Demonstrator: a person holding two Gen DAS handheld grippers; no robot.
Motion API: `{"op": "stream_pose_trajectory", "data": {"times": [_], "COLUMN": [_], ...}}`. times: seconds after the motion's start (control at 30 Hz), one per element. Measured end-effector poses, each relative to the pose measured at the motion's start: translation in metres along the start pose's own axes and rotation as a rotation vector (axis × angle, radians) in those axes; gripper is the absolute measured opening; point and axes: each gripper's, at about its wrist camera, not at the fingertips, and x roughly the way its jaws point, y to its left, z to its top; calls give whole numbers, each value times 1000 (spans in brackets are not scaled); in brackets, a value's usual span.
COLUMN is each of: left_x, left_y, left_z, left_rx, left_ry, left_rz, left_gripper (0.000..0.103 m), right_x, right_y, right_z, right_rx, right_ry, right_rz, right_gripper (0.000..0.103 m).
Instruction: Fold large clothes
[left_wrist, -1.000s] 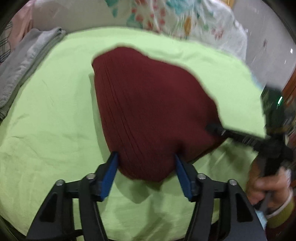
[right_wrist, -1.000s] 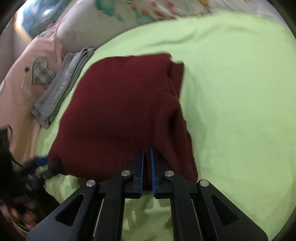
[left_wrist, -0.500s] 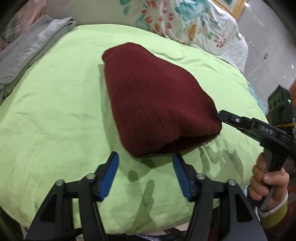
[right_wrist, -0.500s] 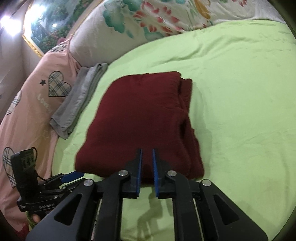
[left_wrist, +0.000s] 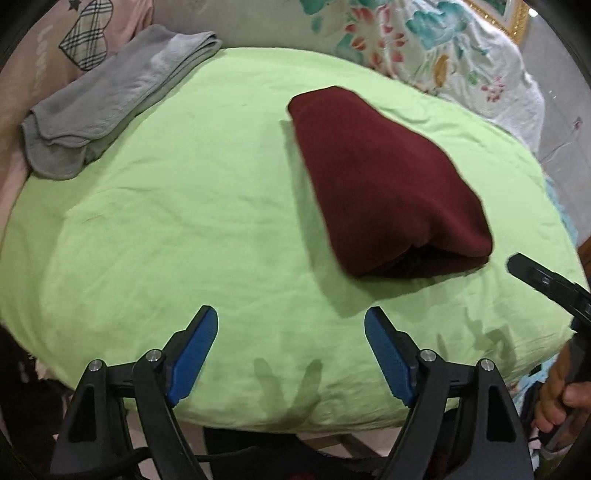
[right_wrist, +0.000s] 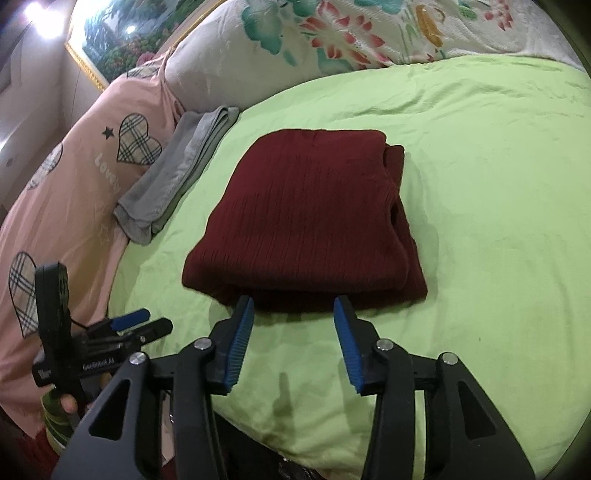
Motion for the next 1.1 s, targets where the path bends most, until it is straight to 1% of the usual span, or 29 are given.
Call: {"op": "stream_pose_trajectory", "data": {"times": [0.1,0.2,0.33,0.5,0.6,0.8,1.1], "left_x": [-3,-6,-10,-22,-31,-42,-46], "left_y": [2,1,-1,-6,-11,-19,-26], "left_z": [-5,-9,-9,-8,-8,-2,5], "left_rx": [6,15,30,47,66,101,137], "left_ry": [2,1,-9,-40,-62,-99,-114], "left_rz": [24,38,53,70,87,110,130], "left_gripper": [82,82,82,82,82,82,83], "right_x": [-1,-1,-1,-2,-5,-8,-10], "right_y": [5,8,11,16,20,24,25], "right_z": [-6,-12,-19,-23,-22,-18,-14], "right_rx": [-28,-53,-68,-92,-109,-126,-133], "right_ry": [18,31,46,56,53,46,51], "right_rz": [-18,-38,-53,-67,-71,-72,-73], "right_gripper": [54,57,59,62,67,72,75]}}
